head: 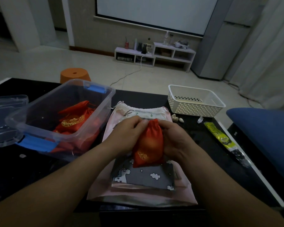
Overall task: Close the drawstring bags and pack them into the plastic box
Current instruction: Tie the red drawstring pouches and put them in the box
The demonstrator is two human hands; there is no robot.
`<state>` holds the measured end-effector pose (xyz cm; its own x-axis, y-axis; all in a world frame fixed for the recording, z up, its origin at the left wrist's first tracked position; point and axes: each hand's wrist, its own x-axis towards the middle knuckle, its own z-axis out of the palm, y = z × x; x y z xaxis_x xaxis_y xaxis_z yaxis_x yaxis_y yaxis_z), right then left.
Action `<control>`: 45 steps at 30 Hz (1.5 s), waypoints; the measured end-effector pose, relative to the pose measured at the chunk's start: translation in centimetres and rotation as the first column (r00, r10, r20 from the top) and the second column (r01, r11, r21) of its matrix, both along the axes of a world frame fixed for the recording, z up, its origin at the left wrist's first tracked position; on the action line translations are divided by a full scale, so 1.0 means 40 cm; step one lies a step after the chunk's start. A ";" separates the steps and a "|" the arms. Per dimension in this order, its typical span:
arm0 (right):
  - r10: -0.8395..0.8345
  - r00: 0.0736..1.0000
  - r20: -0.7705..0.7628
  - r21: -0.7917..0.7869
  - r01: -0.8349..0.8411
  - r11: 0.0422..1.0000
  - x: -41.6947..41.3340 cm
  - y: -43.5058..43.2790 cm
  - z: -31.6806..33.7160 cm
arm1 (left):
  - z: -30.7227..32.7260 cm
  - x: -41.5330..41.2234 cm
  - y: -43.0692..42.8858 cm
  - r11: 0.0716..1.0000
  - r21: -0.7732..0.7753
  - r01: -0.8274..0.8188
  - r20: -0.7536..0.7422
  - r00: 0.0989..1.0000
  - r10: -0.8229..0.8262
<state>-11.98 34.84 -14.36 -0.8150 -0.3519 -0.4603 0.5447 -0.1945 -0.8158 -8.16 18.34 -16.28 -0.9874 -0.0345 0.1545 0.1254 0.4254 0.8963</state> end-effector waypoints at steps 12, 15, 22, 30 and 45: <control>0.205 0.968 -0.147 0.125 -0.187 0.974 -0.004 0.020 -0.022 | 0.009 0.013 -0.007 0.988 0.156 0.010 -0.108 0.994 0.007; 0.204 0.957 -0.207 0.117 -0.183 0.976 0.000 0.017 -0.011 | 0.018 0.023 -0.007 0.990 0.131 0.048 -0.117 0.993 -0.033; 0.159 0.935 -0.318 0.031 -0.158 0.987 -0.003 0.019 -0.003 | 0.015 0.024 -0.011 0.990 0.134 0.049 -0.101 0.994 -0.036; 0.010 0.932 -0.362 -0.047 -0.029 0.998 -0.010 0.020 0.018 | 0.017 0.018 -0.008 0.985 0.156 0.075 0.063 0.994 -0.086; -0.189 0.931 -0.313 -0.159 0.145 0.977 -0.001 0.015 0.041 | 0.040 0.004 -0.009 0.743 0.664 -0.080 0.197 0.978 -0.071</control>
<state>-12.00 35.45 -12.73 -0.9640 -0.2371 -0.1200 0.2052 -0.3770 -0.9032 -7.99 17.96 -14.70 -0.9927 -0.0579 -0.1059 -0.0848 -0.2890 0.9535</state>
